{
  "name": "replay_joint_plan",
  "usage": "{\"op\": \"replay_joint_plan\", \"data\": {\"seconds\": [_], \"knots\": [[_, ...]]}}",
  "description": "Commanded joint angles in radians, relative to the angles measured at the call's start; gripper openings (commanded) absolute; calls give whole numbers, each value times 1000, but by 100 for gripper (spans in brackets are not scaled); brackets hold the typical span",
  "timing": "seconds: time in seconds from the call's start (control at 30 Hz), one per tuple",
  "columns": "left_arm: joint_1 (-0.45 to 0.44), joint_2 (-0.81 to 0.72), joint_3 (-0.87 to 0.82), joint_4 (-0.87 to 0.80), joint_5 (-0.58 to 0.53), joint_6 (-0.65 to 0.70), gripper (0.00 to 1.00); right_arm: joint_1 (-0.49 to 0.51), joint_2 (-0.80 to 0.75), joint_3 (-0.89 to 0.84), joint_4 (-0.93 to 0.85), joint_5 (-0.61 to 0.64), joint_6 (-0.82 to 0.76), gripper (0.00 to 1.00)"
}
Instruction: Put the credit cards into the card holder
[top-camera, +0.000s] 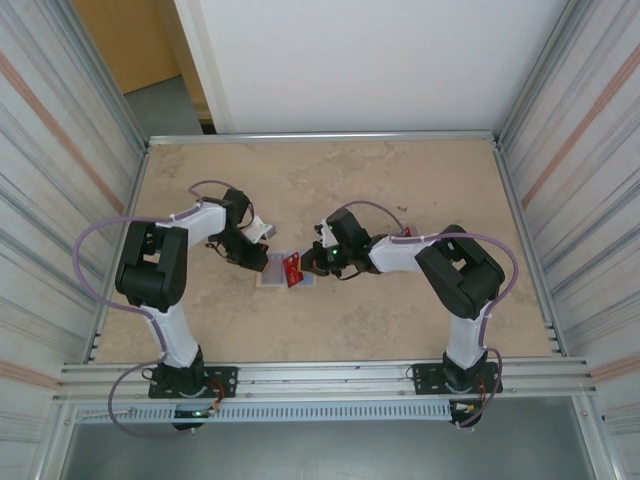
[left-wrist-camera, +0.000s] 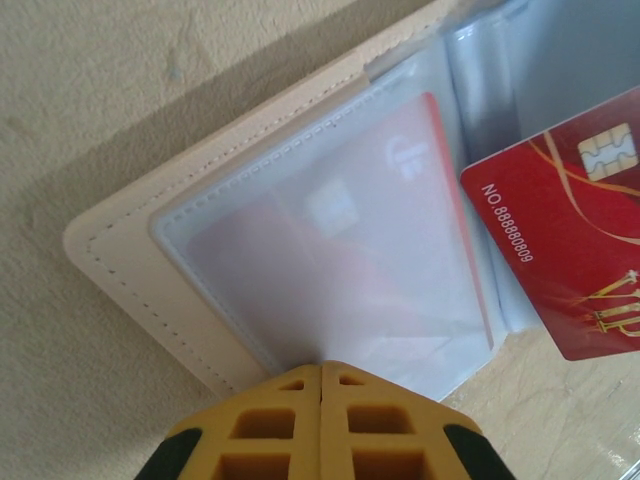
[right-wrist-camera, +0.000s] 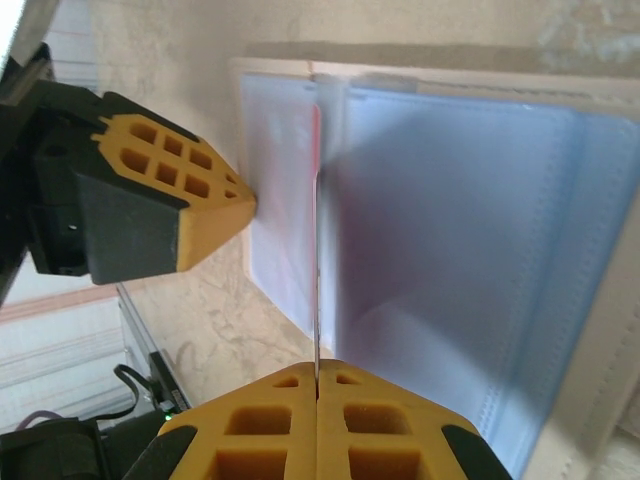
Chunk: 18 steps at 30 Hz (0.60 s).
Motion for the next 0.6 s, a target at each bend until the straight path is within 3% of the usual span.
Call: {"op": "replay_joint_plan", "data": {"seconds": [0.0, 0.57], "knots": [[-4, 28, 4, -19, -34, 23, 0, 7, -8, -23, 39, -4, 35, 0], [-4, 39, 11, -22, -32, 20, 0, 8, -9, -7, 47, -18, 17, 0]]}}
